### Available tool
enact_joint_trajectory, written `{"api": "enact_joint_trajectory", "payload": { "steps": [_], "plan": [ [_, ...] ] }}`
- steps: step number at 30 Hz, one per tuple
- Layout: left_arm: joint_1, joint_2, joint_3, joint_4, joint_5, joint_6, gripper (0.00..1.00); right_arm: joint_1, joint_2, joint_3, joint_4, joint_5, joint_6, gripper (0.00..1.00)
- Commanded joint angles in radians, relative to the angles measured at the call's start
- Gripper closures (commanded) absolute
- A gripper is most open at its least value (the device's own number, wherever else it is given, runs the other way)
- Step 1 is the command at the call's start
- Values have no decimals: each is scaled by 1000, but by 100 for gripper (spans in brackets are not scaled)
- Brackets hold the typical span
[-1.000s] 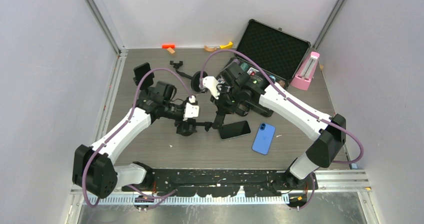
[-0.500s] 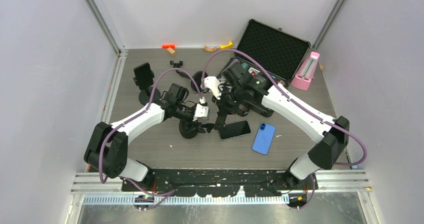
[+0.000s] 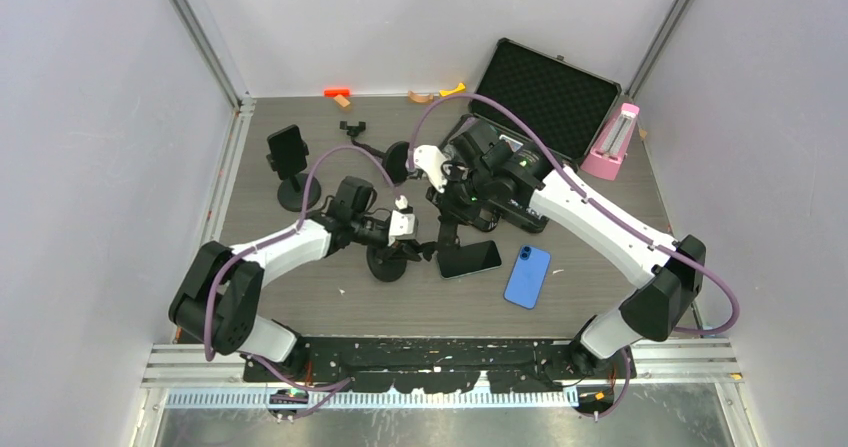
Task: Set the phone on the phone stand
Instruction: Pick up the phone stand at the center of the board, then place the phone stand at the center of the board.
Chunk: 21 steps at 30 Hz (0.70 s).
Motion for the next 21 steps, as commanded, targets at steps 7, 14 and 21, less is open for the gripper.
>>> {"api": "enact_joint_trajectory", "payload": {
  "steps": [7,14,21],
  "plan": [
    [2,12,-200,758,-137,-467,100,16,-83,76,67,21,98,33],
    [2,119,-296,1229,-319,-688,100,-60,-132,100,117,-9,225,28],
    [2,158,-336,1442,-396,-747,100,-150,-90,94,173,-51,322,23]
  ]
}}
